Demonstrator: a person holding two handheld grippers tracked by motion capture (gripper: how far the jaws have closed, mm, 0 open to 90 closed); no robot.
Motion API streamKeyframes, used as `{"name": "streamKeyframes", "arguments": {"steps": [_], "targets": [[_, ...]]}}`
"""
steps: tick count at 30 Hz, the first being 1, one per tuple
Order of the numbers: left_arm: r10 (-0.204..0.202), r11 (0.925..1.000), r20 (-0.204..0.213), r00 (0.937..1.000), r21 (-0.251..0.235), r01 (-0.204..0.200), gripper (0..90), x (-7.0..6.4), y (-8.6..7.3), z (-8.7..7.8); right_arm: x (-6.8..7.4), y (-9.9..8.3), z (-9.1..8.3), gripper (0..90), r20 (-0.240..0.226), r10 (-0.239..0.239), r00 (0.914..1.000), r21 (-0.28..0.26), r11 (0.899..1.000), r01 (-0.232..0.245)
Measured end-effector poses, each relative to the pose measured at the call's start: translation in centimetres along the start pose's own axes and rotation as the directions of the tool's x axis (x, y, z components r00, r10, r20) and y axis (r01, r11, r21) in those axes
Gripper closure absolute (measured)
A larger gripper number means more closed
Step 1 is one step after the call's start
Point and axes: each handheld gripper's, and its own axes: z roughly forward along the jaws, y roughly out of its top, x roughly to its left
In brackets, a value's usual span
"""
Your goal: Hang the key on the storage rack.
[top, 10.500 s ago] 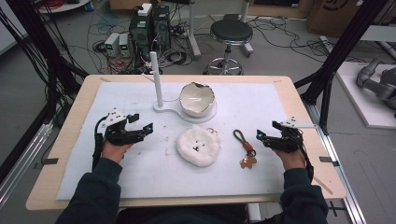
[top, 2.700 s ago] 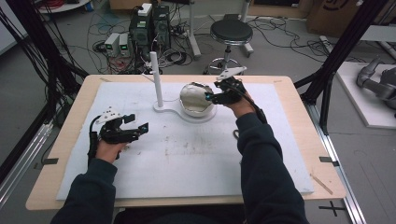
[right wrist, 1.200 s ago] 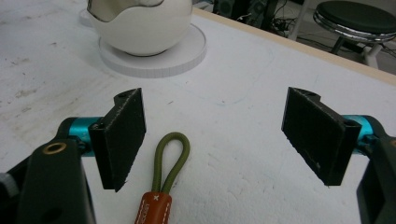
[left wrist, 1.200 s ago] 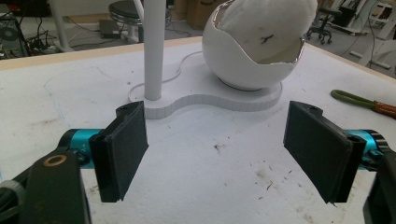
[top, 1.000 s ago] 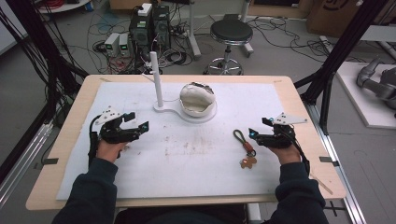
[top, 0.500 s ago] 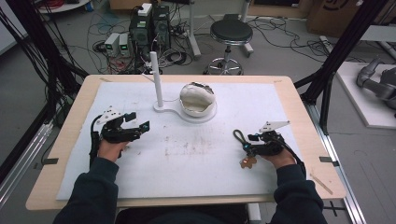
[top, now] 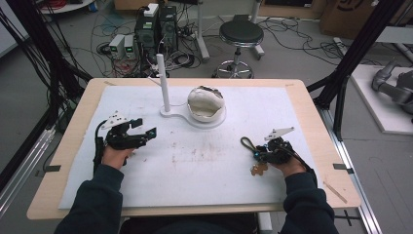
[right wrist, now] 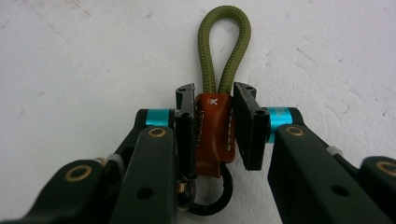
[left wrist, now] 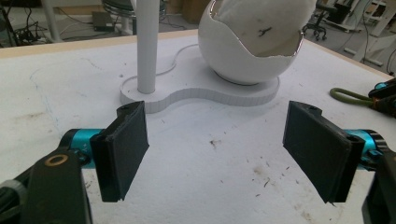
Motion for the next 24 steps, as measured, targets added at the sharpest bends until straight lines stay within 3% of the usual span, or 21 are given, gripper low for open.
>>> {"name": "streamKeyframes", "arguments": {"steps": [4, 7, 10, 14, 23, 24], "targets": [[0.01, 0.9999, -0.022, 0.9997, 0.011, -0.009, 22.6, 0.0, -0.2, -0.3, -0.1, 0.2, -0.1, 73.8, -0.006, 0.017, 0.9998, -0.034, 0.999, -0.017], [0.006, 0.9999, -0.032, 0.9995, 0.009, -0.006, 22.9, 0.0, -0.3, -0.6, -0.2, 0.7, -0.9, 73.8, -0.025, 0.027, 0.9993, -0.123, 0.992, -0.03], [0.008, 0.9999, -0.039, 0.9992, 0.01, -0.007, 23.1, 0.0, -0.5, -0.7, 0.1, 1.2, -1.8, 73.8, -0.04, 0.04, 0.9984, -0.219, 0.975, -0.048], [0.008, 0.9998, -0.042, 0.9991, 0.018, -0.007, 23.1, 0.0, -0.7, -0.7, 0.5, 2.5, -2.5, 73.8, -0.029, 0.018, 0.9994, -0.309, 0.951, -0.026], [0.009, 0.9998, -0.042, 0.9991, 0.017, -0.008, 23.1, 0.2, -0.7, -0.6, 1.7, 6.8, -3.8, 73.7, -0.012, -0.022, 0.9997, -0.444, 0.896, 0.014], [0.007, 0.9999, -0.042, 0.9991, 0.014, -0.007, 23.1, 0.2, -0.7, -0.7, 1.8, 7.3, -3.9, 73.7, -0.011, -0.022, 0.9997, -0.449, 0.894, 0.015]]}}
